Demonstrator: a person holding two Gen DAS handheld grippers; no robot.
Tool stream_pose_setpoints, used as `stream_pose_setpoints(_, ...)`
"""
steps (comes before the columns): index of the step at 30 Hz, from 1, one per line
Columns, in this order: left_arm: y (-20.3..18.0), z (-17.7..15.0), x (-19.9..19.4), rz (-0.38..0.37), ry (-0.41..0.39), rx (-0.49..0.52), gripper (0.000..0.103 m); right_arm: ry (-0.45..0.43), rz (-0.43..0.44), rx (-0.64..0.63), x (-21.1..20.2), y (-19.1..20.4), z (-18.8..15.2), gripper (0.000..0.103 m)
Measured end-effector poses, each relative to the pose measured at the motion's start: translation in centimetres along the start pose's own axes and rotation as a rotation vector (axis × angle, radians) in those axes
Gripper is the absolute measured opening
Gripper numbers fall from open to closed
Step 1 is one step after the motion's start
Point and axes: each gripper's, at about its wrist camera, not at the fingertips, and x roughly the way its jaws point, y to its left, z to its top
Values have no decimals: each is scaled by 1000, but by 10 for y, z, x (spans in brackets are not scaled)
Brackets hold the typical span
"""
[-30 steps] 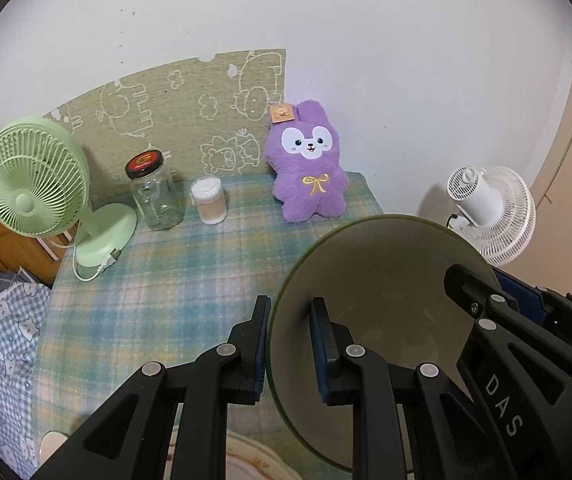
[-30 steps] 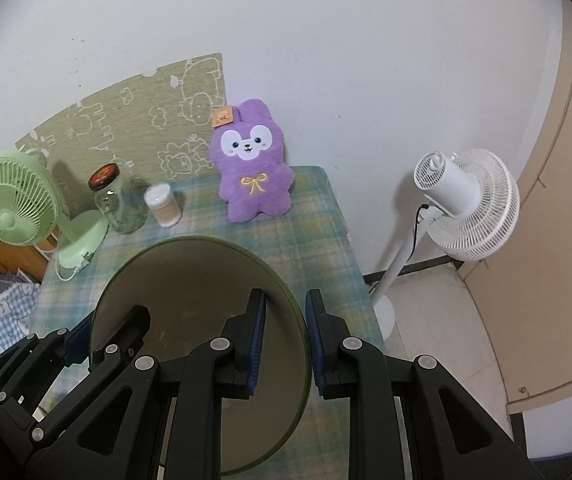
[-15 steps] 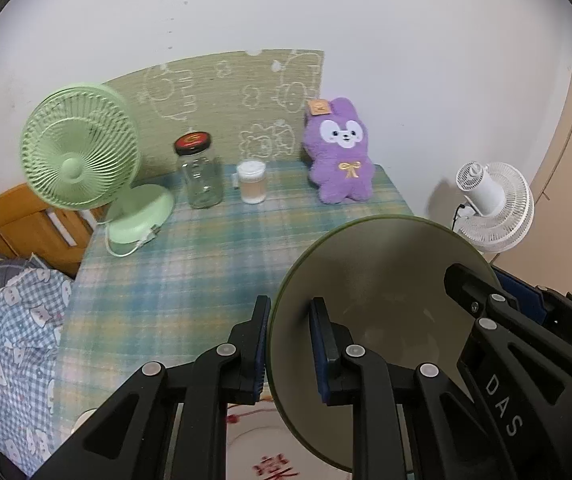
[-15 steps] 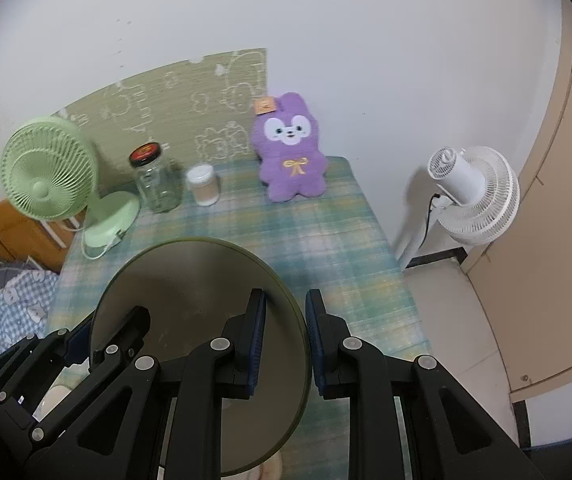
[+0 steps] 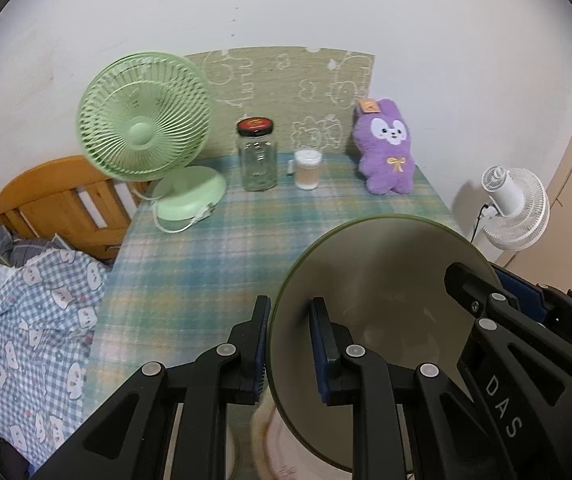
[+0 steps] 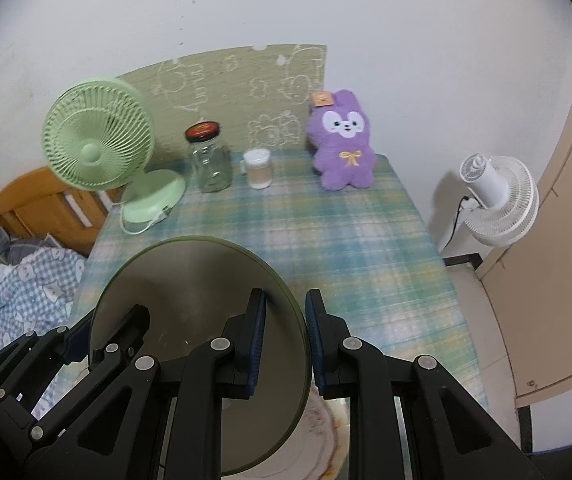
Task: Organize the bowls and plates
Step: 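Lift the grey-green bowl with both tools and carry it to the plate stack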
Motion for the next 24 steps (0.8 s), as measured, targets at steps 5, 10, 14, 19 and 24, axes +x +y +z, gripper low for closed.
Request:
stream_pose_setpoints(5, 24, -13, -2, 10, 13, -7, 17, 15, 12, -1, 2, 24, -11, 24)
stream_pose_setpoints(10, 46, -24, -1, 9, 31, -15, 17, 26, 16, -5, 4, 47, -24, 24)
stream_pose_setpoints(14, 62, -33, 0, 10, 44, -13, 17, 43, 19, -7, 7, 63, -33, 24)
stream_pose_setpoints(19, 80, -45, 5, 21, 69, -17, 17, 73, 31, -17, 15, 82, -43, 24)
stream_pose_setpoints(24, 99, -57, 12, 26, 105, -41, 17, 109, 42, -36, 25, 100, -54, 24)
